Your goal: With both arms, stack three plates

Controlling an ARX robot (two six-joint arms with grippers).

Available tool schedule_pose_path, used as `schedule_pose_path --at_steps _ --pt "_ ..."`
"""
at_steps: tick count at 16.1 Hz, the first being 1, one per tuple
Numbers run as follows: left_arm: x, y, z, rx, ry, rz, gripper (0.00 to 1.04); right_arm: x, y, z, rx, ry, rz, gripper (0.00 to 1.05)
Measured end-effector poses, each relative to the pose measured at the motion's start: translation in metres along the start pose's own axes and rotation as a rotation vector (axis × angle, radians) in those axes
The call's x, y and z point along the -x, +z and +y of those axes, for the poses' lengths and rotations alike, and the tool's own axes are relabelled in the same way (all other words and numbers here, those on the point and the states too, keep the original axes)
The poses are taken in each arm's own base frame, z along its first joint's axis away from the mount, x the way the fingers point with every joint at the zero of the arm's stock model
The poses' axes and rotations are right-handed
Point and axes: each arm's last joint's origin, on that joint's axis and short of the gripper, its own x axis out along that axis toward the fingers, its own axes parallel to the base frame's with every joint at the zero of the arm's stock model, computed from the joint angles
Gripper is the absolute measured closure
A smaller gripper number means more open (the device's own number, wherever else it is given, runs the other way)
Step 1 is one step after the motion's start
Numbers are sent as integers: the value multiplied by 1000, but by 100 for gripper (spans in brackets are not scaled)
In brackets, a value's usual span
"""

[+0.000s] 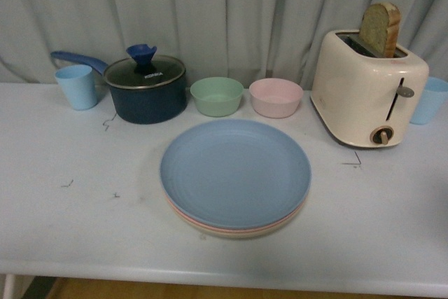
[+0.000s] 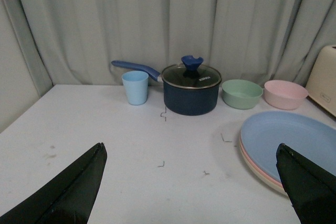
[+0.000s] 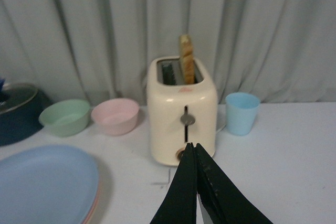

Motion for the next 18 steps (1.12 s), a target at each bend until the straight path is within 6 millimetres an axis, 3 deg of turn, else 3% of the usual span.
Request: schedule_pose_path --at_steps 2,7,18 --pt "0 0 0 0 0 0 7 18 -11 -11 3 3 64 103" --pt "0 0 0 0 0 0 7 52 -6 -13 2 -1 48 103" --pt "0 0 0 0 0 0 7 89 3 -13 2 -1 19 103"
